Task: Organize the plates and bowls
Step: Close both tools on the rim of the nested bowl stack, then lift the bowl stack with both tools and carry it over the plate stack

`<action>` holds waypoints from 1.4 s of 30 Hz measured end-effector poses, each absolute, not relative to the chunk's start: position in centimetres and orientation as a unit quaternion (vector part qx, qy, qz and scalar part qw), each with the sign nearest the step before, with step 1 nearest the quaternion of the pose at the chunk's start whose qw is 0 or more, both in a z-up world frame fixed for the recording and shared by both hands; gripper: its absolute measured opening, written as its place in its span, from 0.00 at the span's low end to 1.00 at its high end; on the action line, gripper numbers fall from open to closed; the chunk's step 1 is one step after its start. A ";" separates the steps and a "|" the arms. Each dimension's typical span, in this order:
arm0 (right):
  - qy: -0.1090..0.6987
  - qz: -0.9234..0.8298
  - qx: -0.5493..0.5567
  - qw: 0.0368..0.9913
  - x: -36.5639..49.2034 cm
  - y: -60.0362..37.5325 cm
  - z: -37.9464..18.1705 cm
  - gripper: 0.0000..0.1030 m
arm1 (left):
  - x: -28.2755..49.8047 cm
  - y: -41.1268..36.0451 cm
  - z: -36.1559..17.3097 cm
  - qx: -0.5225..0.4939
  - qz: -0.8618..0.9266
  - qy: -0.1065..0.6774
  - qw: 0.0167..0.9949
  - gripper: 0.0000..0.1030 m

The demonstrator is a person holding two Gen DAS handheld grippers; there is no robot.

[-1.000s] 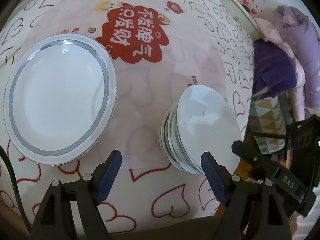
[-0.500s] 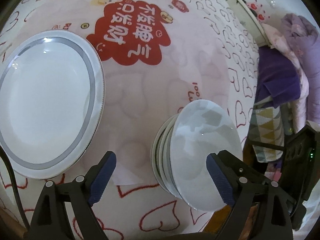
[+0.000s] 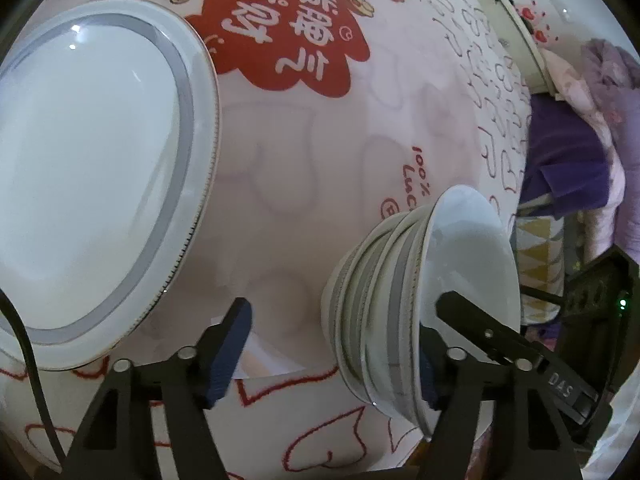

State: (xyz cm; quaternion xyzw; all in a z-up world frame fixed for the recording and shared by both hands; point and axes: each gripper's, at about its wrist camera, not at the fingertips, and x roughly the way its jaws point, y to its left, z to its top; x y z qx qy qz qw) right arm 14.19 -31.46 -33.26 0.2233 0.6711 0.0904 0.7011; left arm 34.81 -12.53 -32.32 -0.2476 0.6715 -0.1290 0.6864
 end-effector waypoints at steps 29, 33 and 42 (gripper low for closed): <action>0.648 0.136 0.213 0.718 13.8 -29.5 -31.3 0.33 | 34.6 -13.3 -29.4 -0.208 -0.152 0.640 0.724 0.23; 0.640 0.136 0.212 0.726 14.0 -29.3 -30.5 0.33 | 34.6 -12.9 -28.5 -0.207 -0.156 0.633 0.730 0.23; 0.624 0.149 0.200 0.741 14.8 -27.5 -27.0 0.33 | 34.9 -10.1 -24.8 -0.216 -0.157 0.610 0.746 0.22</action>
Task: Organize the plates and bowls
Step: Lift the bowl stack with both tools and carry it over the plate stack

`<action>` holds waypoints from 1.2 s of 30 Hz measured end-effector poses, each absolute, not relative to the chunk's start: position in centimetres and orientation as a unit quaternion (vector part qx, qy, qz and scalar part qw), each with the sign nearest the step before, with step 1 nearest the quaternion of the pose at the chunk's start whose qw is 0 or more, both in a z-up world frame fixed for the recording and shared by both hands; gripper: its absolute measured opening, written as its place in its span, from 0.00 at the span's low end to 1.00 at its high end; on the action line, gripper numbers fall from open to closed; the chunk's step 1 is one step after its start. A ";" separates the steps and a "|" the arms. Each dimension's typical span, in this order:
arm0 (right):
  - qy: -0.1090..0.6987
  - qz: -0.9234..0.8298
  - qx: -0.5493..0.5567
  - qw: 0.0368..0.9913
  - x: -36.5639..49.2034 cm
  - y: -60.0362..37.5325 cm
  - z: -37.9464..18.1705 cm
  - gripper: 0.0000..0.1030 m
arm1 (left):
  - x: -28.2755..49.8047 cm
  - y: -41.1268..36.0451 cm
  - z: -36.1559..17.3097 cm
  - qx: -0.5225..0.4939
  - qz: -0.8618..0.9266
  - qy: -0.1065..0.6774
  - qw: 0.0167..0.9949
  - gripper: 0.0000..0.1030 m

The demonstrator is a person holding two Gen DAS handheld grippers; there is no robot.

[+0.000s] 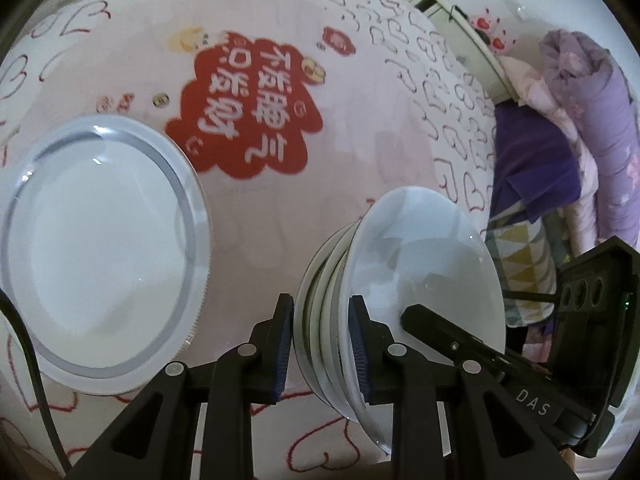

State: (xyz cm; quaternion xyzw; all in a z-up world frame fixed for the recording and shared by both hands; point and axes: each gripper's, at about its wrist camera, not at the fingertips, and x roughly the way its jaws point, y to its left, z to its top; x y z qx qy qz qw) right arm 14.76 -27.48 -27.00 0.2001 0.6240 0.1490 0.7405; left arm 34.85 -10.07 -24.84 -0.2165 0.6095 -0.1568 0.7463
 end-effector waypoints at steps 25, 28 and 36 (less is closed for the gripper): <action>0.635 0.234 0.154 0.720 17.8 -8.3 -25.4 0.33 | 31.6 9.3 -19.6 -0.255 -0.059 0.588 0.765 0.23; 0.641 0.233 0.152 0.715 17.9 -7.7 -26.2 0.33 | 31.8 9.9 -20.4 -0.256 -0.056 0.593 0.762 0.23; 0.655 0.227 0.145 0.706 18.2 -7.6 -28.4 0.33 | 32.8 9.8 -23.0 -0.262 -0.058 0.604 0.751 0.23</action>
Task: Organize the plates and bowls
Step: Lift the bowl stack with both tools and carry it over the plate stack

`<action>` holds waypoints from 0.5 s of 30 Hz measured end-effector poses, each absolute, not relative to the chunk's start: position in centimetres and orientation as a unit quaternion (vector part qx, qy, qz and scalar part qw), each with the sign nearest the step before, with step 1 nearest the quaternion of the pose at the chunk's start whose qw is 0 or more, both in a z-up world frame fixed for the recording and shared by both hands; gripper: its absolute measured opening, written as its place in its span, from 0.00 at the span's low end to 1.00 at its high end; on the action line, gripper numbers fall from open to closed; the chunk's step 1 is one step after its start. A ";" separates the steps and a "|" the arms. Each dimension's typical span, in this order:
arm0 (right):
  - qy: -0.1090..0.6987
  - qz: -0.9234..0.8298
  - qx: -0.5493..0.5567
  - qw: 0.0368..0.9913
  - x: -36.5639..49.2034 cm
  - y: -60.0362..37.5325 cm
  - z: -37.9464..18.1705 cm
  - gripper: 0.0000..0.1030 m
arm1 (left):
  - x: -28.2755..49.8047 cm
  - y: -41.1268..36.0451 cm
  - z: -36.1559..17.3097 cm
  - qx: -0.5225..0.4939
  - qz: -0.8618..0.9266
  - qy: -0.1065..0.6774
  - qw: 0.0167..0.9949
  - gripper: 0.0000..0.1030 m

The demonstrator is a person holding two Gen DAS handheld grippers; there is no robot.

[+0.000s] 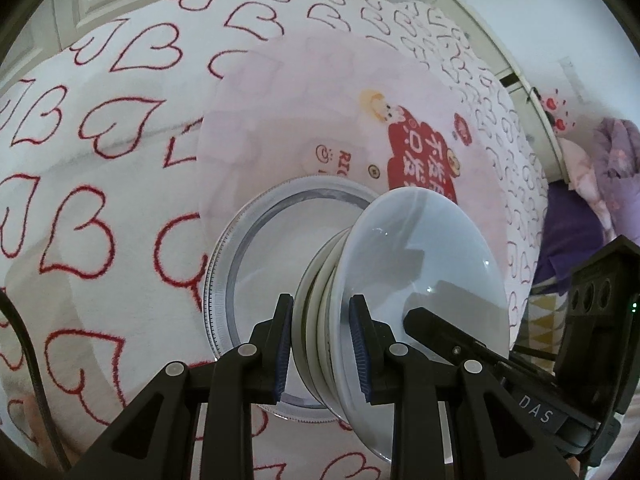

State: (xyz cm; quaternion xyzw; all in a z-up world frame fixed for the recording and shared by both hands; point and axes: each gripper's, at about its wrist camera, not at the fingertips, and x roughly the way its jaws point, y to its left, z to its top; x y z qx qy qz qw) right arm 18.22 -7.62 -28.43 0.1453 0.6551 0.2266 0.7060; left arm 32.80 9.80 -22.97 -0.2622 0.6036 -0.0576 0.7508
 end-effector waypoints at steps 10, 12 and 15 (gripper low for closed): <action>0.662 0.222 0.150 0.700 18.4 -8.2 -29.8 0.33 | 33.8 8.2 -25.2 -0.262 -0.056 0.611 0.745 0.23; 0.661 0.222 0.153 0.700 18.5 -8.2 -29.8 0.33 | 33.7 7.9 -25.2 -0.258 -0.056 0.608 0.749 0.23; 0.661 0.221 0.153 0.701 18.5 -8.2 -29.9 0.33 | 33.8 7.7 -25.4 -0.258 -0.057 0.607 0.749 0.23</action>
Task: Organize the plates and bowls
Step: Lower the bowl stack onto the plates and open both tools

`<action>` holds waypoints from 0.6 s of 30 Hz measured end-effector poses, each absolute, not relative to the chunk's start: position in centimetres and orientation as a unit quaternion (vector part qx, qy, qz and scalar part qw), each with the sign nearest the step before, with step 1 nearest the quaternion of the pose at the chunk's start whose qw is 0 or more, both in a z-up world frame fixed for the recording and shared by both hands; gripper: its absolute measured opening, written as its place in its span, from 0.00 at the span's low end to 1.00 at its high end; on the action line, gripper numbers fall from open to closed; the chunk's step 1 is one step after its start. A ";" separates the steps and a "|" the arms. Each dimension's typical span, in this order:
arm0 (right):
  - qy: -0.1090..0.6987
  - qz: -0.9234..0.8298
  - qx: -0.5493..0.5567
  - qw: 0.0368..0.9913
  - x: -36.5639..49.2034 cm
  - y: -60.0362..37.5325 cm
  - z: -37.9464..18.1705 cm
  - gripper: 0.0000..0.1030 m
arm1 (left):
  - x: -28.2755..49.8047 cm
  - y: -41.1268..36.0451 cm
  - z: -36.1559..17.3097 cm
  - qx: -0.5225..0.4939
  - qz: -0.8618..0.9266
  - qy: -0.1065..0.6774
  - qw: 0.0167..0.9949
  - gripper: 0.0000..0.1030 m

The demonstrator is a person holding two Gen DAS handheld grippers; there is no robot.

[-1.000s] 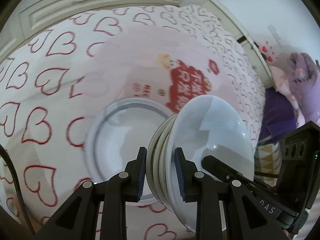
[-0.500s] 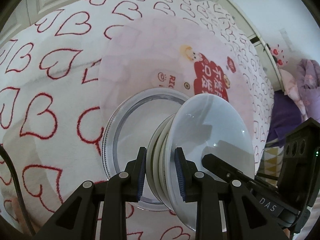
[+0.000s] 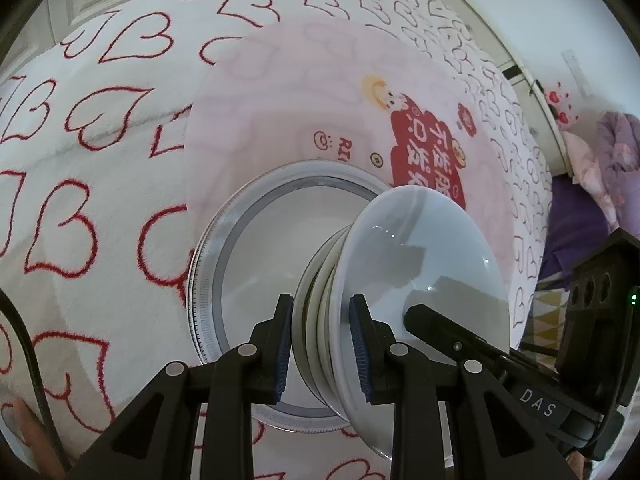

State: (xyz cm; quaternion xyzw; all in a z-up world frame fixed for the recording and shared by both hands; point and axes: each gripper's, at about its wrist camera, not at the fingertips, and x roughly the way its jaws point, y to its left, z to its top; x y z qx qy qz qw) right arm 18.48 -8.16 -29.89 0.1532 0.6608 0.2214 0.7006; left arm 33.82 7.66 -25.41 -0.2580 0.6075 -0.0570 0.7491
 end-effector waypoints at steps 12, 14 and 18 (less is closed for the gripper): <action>0.655 0.211 0.174 0.705 18.4 -9.0 -29.8 0.68 | 33.2 7.1 -24.4 -0.219 -0.052 0.596 0.771 0.41; 0.640 0.201 0.182 0.719 18.3 -9.7 -28.9 0.95 | 32.9 7.4 -23.6 -0.206 -0.033 0.587 0.782 0.75; 0.628 0.192 0.203 0.727 17.9 -11.0 -27.4 1.00 | 31.6 8.0 -21.6 -0.194 -0.015 0.565 0.802 0.96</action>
